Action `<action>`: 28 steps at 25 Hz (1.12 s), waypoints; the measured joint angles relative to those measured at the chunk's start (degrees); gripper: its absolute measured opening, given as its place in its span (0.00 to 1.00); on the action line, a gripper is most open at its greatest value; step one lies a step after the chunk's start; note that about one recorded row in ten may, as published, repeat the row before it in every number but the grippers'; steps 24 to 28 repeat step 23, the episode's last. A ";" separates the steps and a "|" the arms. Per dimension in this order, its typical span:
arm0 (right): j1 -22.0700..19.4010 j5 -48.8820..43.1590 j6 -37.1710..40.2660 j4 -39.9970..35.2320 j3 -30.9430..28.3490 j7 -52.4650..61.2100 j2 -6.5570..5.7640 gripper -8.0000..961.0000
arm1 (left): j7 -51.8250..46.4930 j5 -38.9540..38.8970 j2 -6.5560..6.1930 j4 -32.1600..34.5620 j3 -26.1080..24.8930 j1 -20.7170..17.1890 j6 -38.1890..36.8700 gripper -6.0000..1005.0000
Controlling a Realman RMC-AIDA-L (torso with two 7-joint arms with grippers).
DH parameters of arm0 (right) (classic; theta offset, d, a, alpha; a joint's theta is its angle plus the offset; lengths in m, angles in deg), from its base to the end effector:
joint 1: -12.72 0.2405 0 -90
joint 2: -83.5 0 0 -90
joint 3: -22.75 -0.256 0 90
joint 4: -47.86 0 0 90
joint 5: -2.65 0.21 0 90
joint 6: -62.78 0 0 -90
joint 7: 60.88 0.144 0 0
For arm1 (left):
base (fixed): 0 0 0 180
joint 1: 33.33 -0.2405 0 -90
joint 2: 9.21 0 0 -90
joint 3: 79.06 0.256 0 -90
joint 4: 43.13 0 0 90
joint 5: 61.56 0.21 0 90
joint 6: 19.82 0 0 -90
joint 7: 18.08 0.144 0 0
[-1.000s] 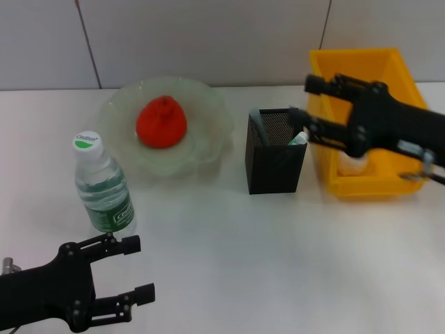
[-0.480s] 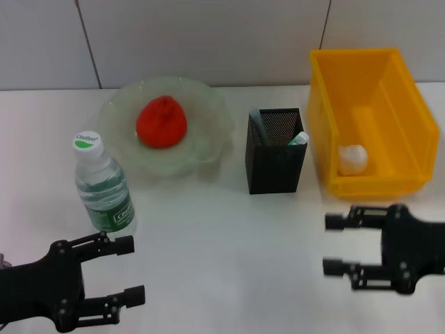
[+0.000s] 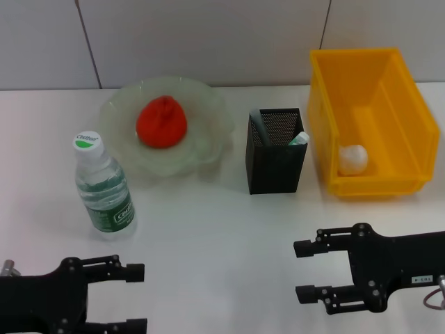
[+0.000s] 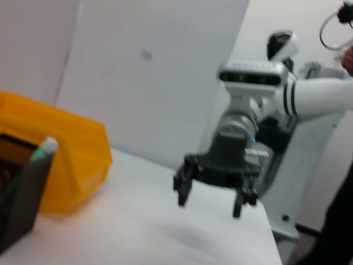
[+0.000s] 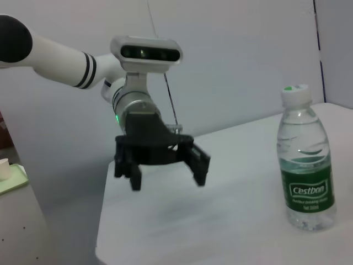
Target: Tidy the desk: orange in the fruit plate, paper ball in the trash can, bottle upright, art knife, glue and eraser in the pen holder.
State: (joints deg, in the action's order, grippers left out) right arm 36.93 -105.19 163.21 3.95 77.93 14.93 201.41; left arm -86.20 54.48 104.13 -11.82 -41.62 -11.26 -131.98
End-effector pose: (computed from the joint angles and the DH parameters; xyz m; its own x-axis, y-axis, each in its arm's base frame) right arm 0.2496 0.2833 -0.0046 0.8595 -0.2298 -0.4565 -0.2382 -0.9704 0.0400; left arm -0.2963 0.2431 0.0300 0.7565 0.3183 0.5713 0.3333 -0.9393 0.0820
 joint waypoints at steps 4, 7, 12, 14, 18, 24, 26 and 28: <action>-0.48 0.20 -0.06 0.07 -2.13 -0.51 -0.04 0.71 | -1.00 3.49 -0.17 0.30 -0.10 1.49 0.01 0.81; -0.81 0.11 -0.08 0.36 -4.27 -1.50 0.23 0.71 | -1.06 3.61 -0.36 0.44 -0.38 1.70 0.09 0.81; -1.37 0.11 -0.52 1.40 -6.29 -2.38 0.30 0.71 | -2.50 3.41 -1.49 0.96 -0.73 2.62 0.00 0.81; -1.77 0.20 -1.13 1.69 -6.59 -2.77 0.33 0.71 | -3.23 3.40 -1.68 1.76 -1.15 2.71 0.10 0.81; -2.11 0.39 -1.73 2.42 -6.62 -3.19 0.42 0.71 | -3.63 3.31 -2.11 2.05 -1.49 3.13 0.13 0.81; -2.16 0.19 -2.73 2.66 -6.66 -3.22 0.92 0.71 | -4.17 3.31 -2.37 2.08 -1.58 3.92 0.33 0.81; -2.16 0.19 -2.73 2.66 -6.66 -3.22 0.92 0.71 | -4.17 3.31 -2.37 2.08 -1.58 3.92 0.33 0.81; -2.16 0.19 -2.73 2.66 -6.66 -3.22 0.92 0.71 | -4.17 3.31 -2.37 2.08 -1.58 3.92 0.33 0.81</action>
